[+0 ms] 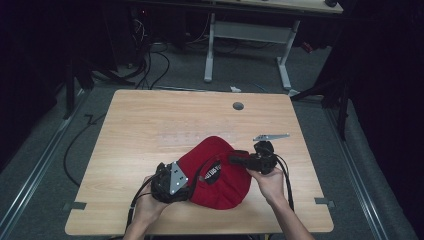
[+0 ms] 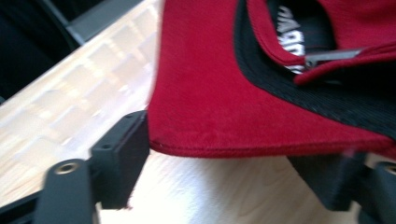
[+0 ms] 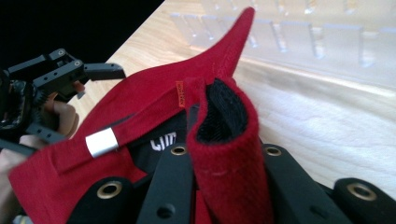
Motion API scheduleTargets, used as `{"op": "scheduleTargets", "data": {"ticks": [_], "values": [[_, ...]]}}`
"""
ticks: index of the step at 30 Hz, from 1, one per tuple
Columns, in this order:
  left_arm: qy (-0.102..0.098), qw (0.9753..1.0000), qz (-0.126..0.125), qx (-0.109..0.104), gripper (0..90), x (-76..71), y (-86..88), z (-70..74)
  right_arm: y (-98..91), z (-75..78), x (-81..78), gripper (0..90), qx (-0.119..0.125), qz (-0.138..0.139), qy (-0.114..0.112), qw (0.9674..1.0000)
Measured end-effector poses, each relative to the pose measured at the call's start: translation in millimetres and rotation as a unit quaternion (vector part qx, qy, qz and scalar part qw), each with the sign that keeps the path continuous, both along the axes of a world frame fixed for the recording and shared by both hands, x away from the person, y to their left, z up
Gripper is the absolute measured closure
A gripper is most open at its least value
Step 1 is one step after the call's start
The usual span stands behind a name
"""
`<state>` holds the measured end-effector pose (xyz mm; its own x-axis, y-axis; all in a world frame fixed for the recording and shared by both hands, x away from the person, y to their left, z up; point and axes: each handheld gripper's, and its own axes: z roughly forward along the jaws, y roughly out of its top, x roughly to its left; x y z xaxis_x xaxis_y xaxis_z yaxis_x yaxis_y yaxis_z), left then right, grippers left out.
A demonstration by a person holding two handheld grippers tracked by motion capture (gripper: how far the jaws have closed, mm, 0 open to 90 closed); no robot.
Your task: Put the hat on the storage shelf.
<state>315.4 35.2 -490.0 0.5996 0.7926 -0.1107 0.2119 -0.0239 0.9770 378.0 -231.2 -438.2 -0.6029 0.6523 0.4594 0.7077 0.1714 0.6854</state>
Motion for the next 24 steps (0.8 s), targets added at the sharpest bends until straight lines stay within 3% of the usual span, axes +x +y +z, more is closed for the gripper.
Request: {"op": "scheduleTargets", "data": {"ticks": [2, 6, 12, 16, 24], "values": [[0.003, 0.9999, -0.01, -0.01, 34.2, -0.8, 0.9, 0.9, 3.6, -2.1, 0.8, 82.7, 0.0, 0.008, 0.004, 1.0], [0.001, 0.9999, -0.015, 0.003, 43.0, -2.6, -2.9, -2.8, 10.8, -2.4, 1.3, 82.6, 0.003, 0.014, 0.007, 0.9999], [0.024, 0.9995, -0.018, 0.002, 48.5, 1.5, 1.8, -0.1, 10.9, -5.2, 0.3, 82.3, 0.008, 0.025, 0.012, 0.9996], [0.04, 0.9989, -0.023, -0.014, 51.3, 4.9, 7.9, 4.9, 7.4, -12.3, -0.7, 82.0, 0.019, 0.038, 0.024, 0.9988], [0.053, 0.9968, -0.06, 0.003, 65.2, -2.1, 3.4, 9.5, 3.7, -11.6, 1.1, 79.5, 0.025, 0.042, 0.018, 0.9987]]}}
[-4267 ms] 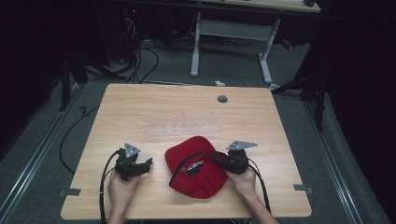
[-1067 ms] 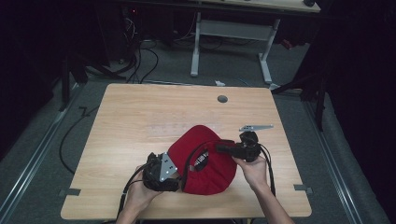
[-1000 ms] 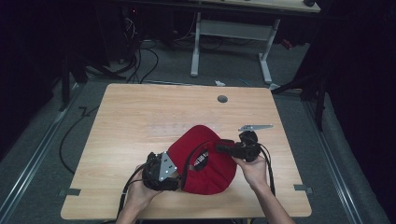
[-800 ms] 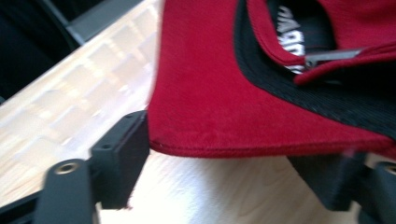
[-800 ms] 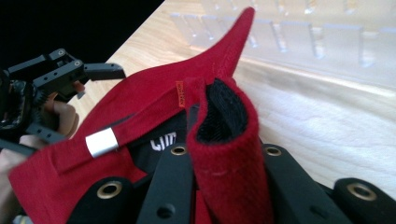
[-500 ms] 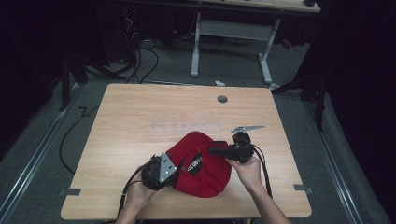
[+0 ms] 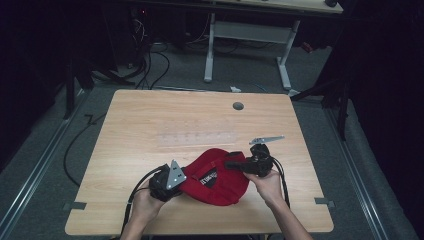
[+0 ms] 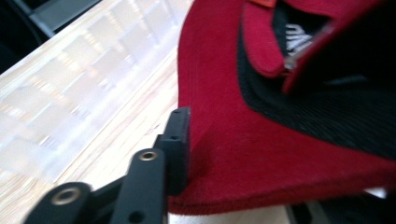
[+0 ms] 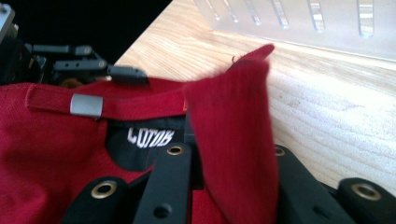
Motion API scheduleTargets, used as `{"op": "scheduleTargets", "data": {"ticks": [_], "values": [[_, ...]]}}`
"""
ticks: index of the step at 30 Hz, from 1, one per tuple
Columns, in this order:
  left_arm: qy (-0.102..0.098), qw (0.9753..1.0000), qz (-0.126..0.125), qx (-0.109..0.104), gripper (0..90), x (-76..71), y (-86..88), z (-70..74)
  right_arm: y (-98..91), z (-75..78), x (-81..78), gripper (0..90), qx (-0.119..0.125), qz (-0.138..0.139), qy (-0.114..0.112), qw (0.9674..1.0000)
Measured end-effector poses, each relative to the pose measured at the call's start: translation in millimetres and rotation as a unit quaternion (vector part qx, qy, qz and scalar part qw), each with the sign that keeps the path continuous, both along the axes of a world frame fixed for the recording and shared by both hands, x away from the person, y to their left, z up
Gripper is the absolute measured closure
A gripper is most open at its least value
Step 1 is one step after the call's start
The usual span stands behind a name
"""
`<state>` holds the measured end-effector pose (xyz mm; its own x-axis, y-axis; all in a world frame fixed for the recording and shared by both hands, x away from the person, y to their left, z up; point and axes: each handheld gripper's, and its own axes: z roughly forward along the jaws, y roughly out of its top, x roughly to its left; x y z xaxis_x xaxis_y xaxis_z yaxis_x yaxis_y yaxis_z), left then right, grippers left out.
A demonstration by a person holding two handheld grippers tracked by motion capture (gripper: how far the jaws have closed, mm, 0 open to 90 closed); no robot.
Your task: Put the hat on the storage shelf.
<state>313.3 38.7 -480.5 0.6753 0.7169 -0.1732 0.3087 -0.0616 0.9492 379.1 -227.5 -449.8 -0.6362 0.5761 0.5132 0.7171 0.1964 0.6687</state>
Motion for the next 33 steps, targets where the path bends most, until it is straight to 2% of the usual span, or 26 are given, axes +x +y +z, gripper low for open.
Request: {"op": "scheduleTargets", "data": {"ticks": [2, 6, 8, 12, 14, 18, 22, 23, 24, 25, 26, 28, 29, 30, 31, 32, 33], "values": [[-0.005, 0.9998, -0.004, 0.017, 68.1, -3.2, -1.7, 0.6, -0.2, -0.8, 1.2, 76.4, 0.005, 0.0, -0.005, 1.0], [-0.016, 0.9992, -0.021, 0.029, 75.6, -13.1, -3.4, 3.0, -0.4, -2.7, 4.3, 72.4, 0.021, 0.0, -0.005, 0.9998], [-0.018, 0.9988, -0.03, 0.033, 81.9, -16.6, -4.1, 4.6, -0.6, -1.4, 4.7, 66.8, 0.024, -0.011, -0.013, 0.9996], [-0.024, 0.9972, -0.042, 0.057, 84.5, -22.9, -4.9, 4.4, -4.1, 0.6, 5.9, 61.8, 0.032, -0.025, -0.027, 0.9988], [-0.02, 0.9973, -0.041, 0.058, 85.4, -25.0, -4.7, 4.5, -7.7, 3.2, 7.9, 58.0, 0.029, -0.037, -0.038, 0.9982], [-0.02, 0.9981, -0.026, 0.051, 85.8, -23.3, 3.3, 11.9, -20.1, 9.7, 9.7, 50.6, 0.043, -0.057, -0.05, 0.9962], [-0.015, 0.9982, -0.036, 0.047, 85.8, -22.7, 2.5, 17.5, -27.4, 14.4, 9.2, 45.9, 0.048, -0.067, -0.058, 0.9949], [-0.013, 0.998, -0.037, 0.048, 85.8, -21.8, 3.0, 17.8, -28.8, 15.5, 8.1, 45.8, 0.054, -0.07, -0.062, 0.9941], [-0.012, 0.9978, -0.036, 0.054, 85.8, -21.1, 3.2, 17.1, -33.7, 18.2, 5.2, 47.0, 0.082, -0.079, -0.08, 0.9902], [-0.013, 0.9972, -0.034, 0.065, 85.8, -21.4, 3.4, 15.7, -33.7, 18.2, 5.2, 47.0, 0.082, -0.079, -0.08, 0.9902], [-0.013, 0.997, -0.032, 0.069, 85.8, -22.3, 4.5, 14.7, -38.0, 20.1, 4.5, 47.0, 0.102, -0.087, -0.082, 0.9877], [-0.009, 0.9977, -0.03, 0.061, 85.8, -23.0, 10.2, 15.0, -46.6, 24.5, 3.5, 46.9, 0.126, -0.102, -0.09, 0.9827], [-0.009, 0.9982, -0.025, 0.054, 85.8, -22.1, 13.5, 15.6, -49.8, 26.2, 3.1, 46.9, 0.127, -0.109, -0.095, 0.9813], [-0.008, 0.9989, -0.018, 0.043, 85.8, -20.6, 17.0, 16.9, -51.9, 26.9, 3.0, 46.9, 0.121, -0.113, -0.098, 0.9814], [-0.007, 0.9994, -0.012, 0.032, 85.8, -18.6, 20.9, 18.5, -53.0, 26.5, 2.9, 46.7, 0.107, -0.116, -0.096, 0.9828], [-0.008, 0.9998, -0.007, 0.019, 85.8, -16.8, 24.3, 19.7, -53.6, 24.6, 3.6, 46.3, 0.089, -0.116, -0.095, 0.9846], [-0.006, 1.0, -0.004, 0.007, 85.7, -15.1, 27.0, 20.8, -53.0, 18.0, 3.8, 47.2, 0.055, -0.119, -0.094, 0.9869]]}}
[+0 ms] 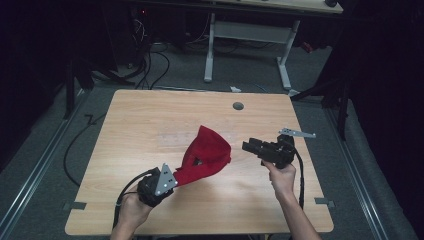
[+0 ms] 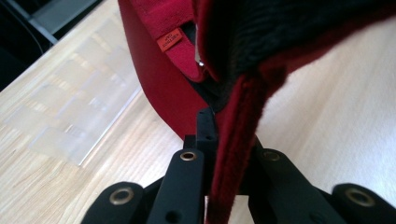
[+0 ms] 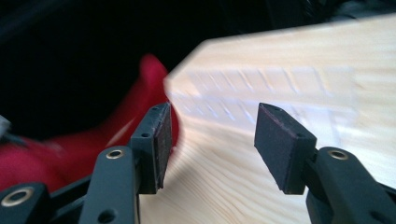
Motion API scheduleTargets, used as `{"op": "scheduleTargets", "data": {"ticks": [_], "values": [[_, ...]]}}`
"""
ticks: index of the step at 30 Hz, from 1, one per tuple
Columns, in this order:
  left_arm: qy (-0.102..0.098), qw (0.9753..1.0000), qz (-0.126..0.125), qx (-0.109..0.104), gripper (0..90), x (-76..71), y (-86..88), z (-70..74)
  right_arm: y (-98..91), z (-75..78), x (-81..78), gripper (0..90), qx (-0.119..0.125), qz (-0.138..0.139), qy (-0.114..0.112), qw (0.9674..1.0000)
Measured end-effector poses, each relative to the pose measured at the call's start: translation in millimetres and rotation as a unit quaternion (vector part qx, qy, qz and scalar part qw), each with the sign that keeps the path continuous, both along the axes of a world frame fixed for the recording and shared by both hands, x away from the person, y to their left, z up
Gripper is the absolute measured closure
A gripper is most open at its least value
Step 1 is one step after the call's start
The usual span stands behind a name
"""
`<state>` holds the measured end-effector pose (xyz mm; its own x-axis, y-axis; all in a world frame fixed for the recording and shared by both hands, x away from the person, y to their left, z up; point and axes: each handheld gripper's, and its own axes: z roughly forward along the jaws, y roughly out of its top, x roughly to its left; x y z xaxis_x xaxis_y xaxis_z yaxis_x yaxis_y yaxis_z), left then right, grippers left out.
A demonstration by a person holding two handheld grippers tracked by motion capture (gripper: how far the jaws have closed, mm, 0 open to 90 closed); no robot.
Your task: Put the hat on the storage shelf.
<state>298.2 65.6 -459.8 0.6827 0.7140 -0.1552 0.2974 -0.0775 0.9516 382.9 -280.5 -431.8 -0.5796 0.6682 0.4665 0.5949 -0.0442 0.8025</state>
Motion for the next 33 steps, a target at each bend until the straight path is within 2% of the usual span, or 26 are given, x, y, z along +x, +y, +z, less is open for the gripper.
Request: {"op": "scheduleTargets", "data": {"ticks": [1, 2, 3, 4, 5, 6, 8, 10, 11, 13, 14, 16, 19, 20, 23, 25, 28, 30, 33], "values": [[-0.001, 1.0, 0.001, -0.007, 85.7, 1.5, 2.8, 0.7, 0.0, 0.0, 0.0, 47.2, 0.0, 0.0, 0.0, 1.0], [0.001, 0.9998, 0.0, -0.017, 85.7, 3.5, 4.8, 1.3, 0.2, -4.7, 0.0, 48.0, -0.011, -0.001, 0.001, 0.9999], [0.005, 0.9998, 0.0, -0.021, 85.7, 6.4, 6.7, 1.9, 0.6, -15.5, 2.8, 49.1, -0.039, -0.006, 0.007, 0.9992], [0.007, 0.9997, 0.005, -0.022, 85.7, 9.2, 7.6, 2.3, 0.6, -15.5, 2.8, 49.1, -0.039, -0.006, 0.007, 0.9992], [0.008, 0.9997, 0.011, -0.022, 85.7, 10.7, 8.5, 3.1, 1.5, -20.5, 4.3, 49.6, -0.063, -0.012, 0.013, 0.9979], [0.01, 0.9994, 0.014, -0.03, 85.6, 11.2, 9.7, 4.3, 2.3, -26.2, 4.2, 50.1, -0.077, -0.019, 0.014, 0.9968], [0.018, 0.9983, 0.014, -0.053, 85.7, 12.7, 14.0, 5.2, 3.3, -38.9, 1.5, 49.8, -0.086, -0.023, 0.021, 0.9958], [0.024, 0.9975, 0.021, -0.062, 85.6, 15.0, 17.0, 3.4, 4.7, -52.9, -1.6, 49.6, -0.122, -0.037, 0.022, 0.9916], [0.025, 0.9971, 0.025, -0.067, 85.6, 15.9, 18.0, 2.5, 4.9, -59.4, -3.7, 49.2, -0.133, -0.045, 0.029, 0.9896], [0.032, 0.9962, 0.027, -0.076, 85.6, 18.4, 20.6, 2.1, 3.0, -70.9, -6.6, 47.8, -0.141, -0.053, 0.033, 0.9881], [0.036, 0.9957, 0.03, -0.08, 85.6, 20.0, 21.4, 2.4, 2.4, -75.5, -7.5, 46.5, -0.151, -0.061, 0.033, 0.9861], [0.035, 0.9948, 0.034, -0.089, 85.6, 22.9, 23.0, 3.8, 2.0, -82.6, -7.8, 43.5, -0.186, -0.077, 0.036, 0.9789], [0.038, 0.9923, 0.036, -0.112, 85.6, 28.2, 26.9, 5.7, 1.6, -88.4, -9.3, 40.4, -0.218, -0.094, 0.04, 0.9705], [0.039, 0.9916, 0.037, -0.117, 85.6, 30.3, 27.8, 6.0, 1.5, -90.0, -9.6, 39.7, -0.23, -0.098, 0.035, 0.9677], [0.042, 0.99, 0.045, -0.127, 85.6, 37.7, 29.8, 6.9, 3.1, -94.6, -8.6, 37.5, -0.253, -0.115, 0.039, 0.96], [0.047, 0.9886, 0.048, -0.135, 85.5, 43.1, 30.9, 7.2, 4.2, -96.2, -9.1, 37.5, -0.269, -0.123, 0.029, 0.9549], [0.044, 0.9887, 0.063, -0.129, 85.4, 47.8, 32.4, 7.4, 7.3, -99.1, -13.1, 38.7, -0.291, -0.127, 0.008, 0.948], [0.041, 0.9882, 0.068, -0.131, 85.4, 49.4, 35.3, 8.9, 7.3, -99.2, -12.3, 38.1, -0.292, -0.126, 0.006, 0.9482], [0.037, 0.9848, 0.066, -0.156, 85.4, 50.9, 38.0, 13.9, 7.5, -99.2, -12.1, 37.2, -0.293, -0.123, 0.006, 0.9483]]}}
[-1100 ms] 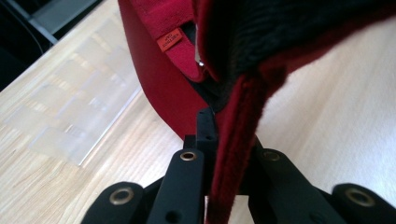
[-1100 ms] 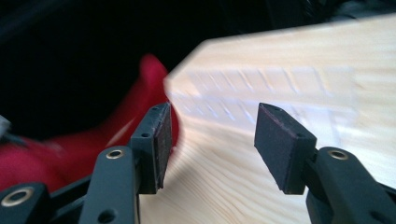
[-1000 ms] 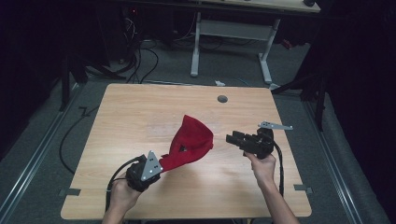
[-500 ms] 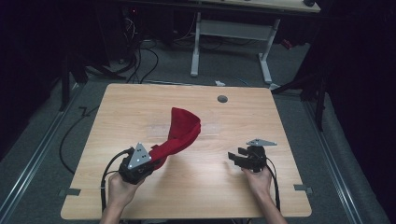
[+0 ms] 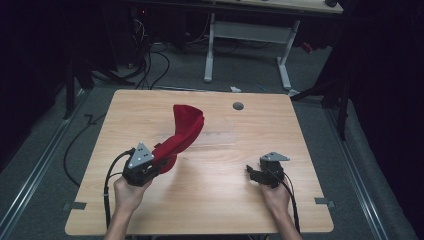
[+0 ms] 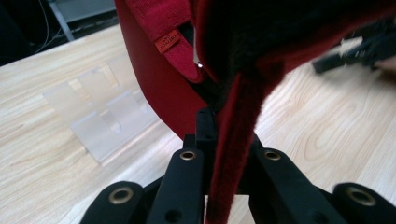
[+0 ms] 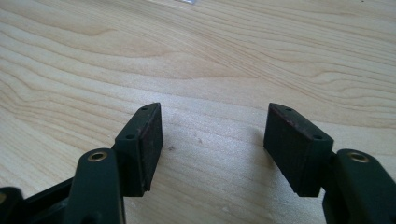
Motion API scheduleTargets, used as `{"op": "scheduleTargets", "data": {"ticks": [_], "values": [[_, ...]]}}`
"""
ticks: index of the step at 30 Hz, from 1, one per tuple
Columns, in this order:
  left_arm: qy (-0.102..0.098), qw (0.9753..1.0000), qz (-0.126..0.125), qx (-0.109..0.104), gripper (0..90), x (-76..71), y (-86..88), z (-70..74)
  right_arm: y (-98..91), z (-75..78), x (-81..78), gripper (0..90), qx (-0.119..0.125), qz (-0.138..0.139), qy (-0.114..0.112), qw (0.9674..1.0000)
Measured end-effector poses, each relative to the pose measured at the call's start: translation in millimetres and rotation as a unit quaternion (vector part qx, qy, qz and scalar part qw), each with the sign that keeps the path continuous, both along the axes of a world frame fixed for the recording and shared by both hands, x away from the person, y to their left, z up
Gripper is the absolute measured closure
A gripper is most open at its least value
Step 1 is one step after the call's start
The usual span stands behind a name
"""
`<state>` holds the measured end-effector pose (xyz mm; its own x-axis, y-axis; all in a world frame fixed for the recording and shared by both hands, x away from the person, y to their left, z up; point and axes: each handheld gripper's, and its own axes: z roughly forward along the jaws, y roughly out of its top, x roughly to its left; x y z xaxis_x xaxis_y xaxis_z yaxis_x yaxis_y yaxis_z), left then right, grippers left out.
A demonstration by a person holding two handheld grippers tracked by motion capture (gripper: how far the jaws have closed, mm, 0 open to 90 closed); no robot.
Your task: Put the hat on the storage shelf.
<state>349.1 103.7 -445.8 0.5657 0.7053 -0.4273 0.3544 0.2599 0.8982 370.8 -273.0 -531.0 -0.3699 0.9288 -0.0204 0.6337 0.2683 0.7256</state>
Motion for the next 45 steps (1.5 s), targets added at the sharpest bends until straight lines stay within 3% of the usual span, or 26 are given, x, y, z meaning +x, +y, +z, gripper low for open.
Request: {"op": "scheduleTargets", "data": {"ticks": [2, 8, 14, 22, 31, 33, 35, 40, 45], "values": [[0.0, 0.9998, -0.003, -0.018, 85.4, 1.0, -0.3, 3.4, -0.1, 0.0, 0.1, 36.7, 0.0, 0.0, 0.0, 1.0], [0.0, 0.9998, 0.001, -0.019, 85.3, 6.5, -1.8, 11.9, 0.2, -0.1, 0.1, 35.5, -0.001, 0.003, 0.001, 1.0], [0.007, 0.9988, 0.016, -0.046, 85.4, 13.4, 8.1, 15.7, 0.6, -0.1, 0.2, 33.9, -0.001, 0.007, 0.002, 1.0], [0.01, 0.9982, 0.023, -0.055, 85.4, 25.5, 15.0, 18.6, 0.9, -0.1, 0.1, 33.8, -0.001, 0.005, 0.002, 1.0], [0.021, 0.9952, 0.036, -0.089, 85.3, 37.7, 23.9, 26.8, 0.8, -0.2, 0.1, 33.7, 0.0, 0.006, 0.002, 1.0], [0.017, 0.9945, 0.046, -0.093, 85.3, 40.8, 26.4, 30.4, 0.9, -0.1, 0.0, 33.7, 0.001, 0.005, 0.003, 1.0], [0.004, 0.995, 0.062, -0.079, 85.3, 42.3, 25.5, 32.3, 1.0, -0.1, -0.1, 33.6, 0.001, 0.005, 0.002, 1.0], [-0.001, 0.9946, 0.075, -0.072, 85.3, 49.7, 23.6, 35.1, 2.0, -0.2, -0.6, 33.3, 0.0, 0.005, 0.003, 1.0], [-0.015, 0.9926, 0.086, -0.085, 85.4, 57.8, 23.2, 40.3, 1.9, -0.2, -0.6, 32.9, 0.0, 0.007, 0.003, 1.0]]}}
